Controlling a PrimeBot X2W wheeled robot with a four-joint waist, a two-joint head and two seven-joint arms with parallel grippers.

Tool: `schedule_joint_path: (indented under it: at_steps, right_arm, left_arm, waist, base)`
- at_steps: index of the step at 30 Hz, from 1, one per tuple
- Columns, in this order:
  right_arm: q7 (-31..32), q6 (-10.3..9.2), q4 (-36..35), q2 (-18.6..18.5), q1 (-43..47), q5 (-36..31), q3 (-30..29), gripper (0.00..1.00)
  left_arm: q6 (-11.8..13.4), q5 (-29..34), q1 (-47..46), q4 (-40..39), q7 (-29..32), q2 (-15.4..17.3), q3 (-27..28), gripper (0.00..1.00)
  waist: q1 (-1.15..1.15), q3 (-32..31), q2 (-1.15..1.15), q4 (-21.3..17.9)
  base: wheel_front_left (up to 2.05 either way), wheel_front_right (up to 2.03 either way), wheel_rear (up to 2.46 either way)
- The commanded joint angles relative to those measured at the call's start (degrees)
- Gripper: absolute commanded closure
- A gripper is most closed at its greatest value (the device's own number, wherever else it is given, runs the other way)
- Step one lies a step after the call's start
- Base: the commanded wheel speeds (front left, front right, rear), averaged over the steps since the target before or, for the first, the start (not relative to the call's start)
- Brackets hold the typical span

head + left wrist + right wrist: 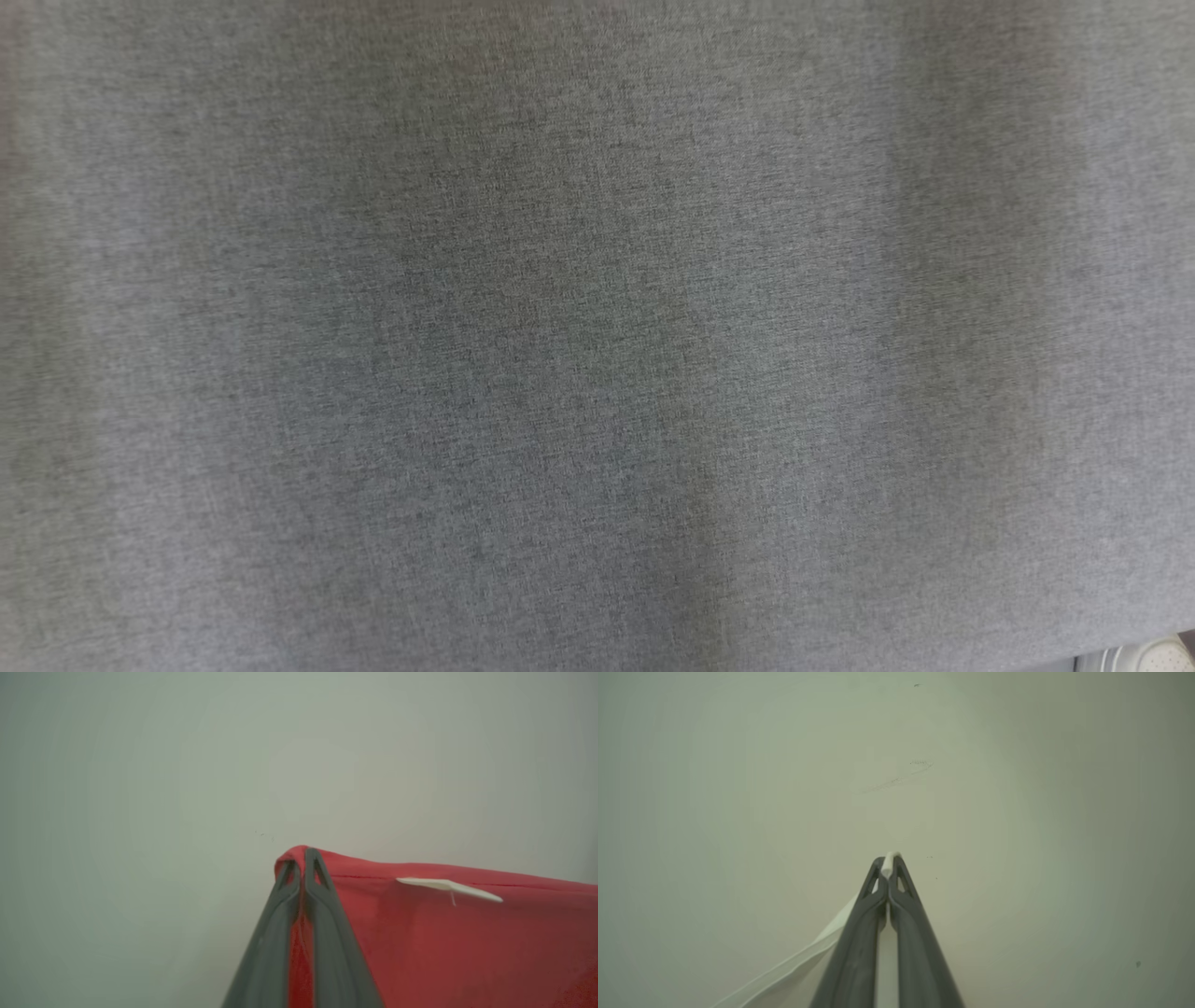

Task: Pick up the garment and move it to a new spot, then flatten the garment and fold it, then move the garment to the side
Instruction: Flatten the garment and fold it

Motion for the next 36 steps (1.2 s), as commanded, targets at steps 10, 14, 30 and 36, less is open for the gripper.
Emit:
schedule_joint_path:
  at_steps: [10,14,30,36]
  right_arm:
    - [2.35,-0.12,-5.14,-4.49,22.52,9.05,11.01,1.00]
    - [6.19,-0.12,-8.25,-6.14,29.45,11.45,11.42,1.00]
    - [43.34,-0.12,-31.59,-4.67,70.93,2.19,-0.41,1.00]
    - [55.49,-0.12,-42.32,0.26,84.40,-6.98,-4.39,1.00]
  left_arm:
    - [-2.44,-4.14,17.11,0.56,-2.42,-0.56,-4.25,1.00]
    - [-2.35,-7.26,22.19,-1.60,-1.98,-0.07,-5.59,1.00]
    - [-1.40,-15.95,55.50,-10.04,2.49,0.09,-12.14,1.00]
    - [1.59,-15.70,67.04,-12.17,0.82,-0.71,-13.71,1.00]
  waist:
    - [-0.01,-5.09,-0.01,0.51]
    - [-0.01,-8.50,-0.01,1.02]
    - [-0.01,-26.79,-0.01,3.92]
    - [-0.01,-30.36,-0.01,3.84]
  base:
    - [0.00,0.00,0.00]
    - [0.00,0.00,0.00]
    - [0.00,0.00,0.00]
    - [0.00,0.00,0.00]
